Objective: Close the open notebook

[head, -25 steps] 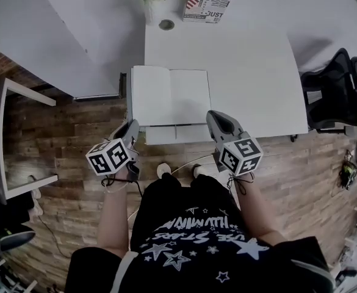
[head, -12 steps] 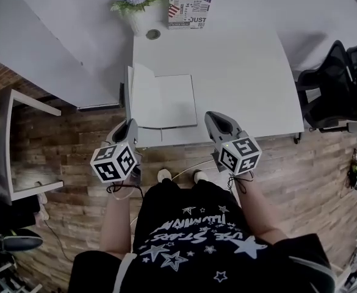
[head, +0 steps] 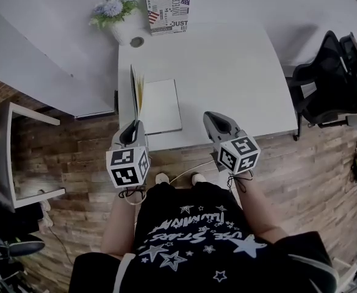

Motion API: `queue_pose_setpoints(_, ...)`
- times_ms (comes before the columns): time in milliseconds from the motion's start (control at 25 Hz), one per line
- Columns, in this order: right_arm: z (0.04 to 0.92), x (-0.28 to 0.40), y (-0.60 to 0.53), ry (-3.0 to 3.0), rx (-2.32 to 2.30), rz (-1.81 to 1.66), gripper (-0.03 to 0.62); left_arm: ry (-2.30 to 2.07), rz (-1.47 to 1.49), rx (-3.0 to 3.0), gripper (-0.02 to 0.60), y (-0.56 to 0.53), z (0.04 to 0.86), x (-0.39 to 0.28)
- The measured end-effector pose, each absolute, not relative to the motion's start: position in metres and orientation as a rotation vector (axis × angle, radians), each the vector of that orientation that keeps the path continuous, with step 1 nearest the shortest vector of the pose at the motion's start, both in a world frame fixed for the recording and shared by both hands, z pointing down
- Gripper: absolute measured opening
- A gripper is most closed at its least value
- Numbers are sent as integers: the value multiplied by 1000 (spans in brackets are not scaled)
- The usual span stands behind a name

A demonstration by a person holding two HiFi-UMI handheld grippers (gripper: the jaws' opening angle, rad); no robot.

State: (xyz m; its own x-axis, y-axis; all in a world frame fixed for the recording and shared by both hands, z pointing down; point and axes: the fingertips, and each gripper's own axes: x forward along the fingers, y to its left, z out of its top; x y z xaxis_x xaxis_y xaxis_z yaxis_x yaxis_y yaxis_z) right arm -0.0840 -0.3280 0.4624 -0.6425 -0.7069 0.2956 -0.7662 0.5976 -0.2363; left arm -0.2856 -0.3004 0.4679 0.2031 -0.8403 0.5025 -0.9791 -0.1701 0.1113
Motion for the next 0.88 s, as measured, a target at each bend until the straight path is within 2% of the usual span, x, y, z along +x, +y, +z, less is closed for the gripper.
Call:
queue_pose_setpoints(320, 464, -49, -336, -2646, 1252, 530, 2, -1673, 635, 2134, 41, -314, 484, -226)
queue_pose_setpoints(880, 488, -6, -332, -2630, 1204, 601, 2, -1627, 913, 2089, 44, -321, 556, -167)
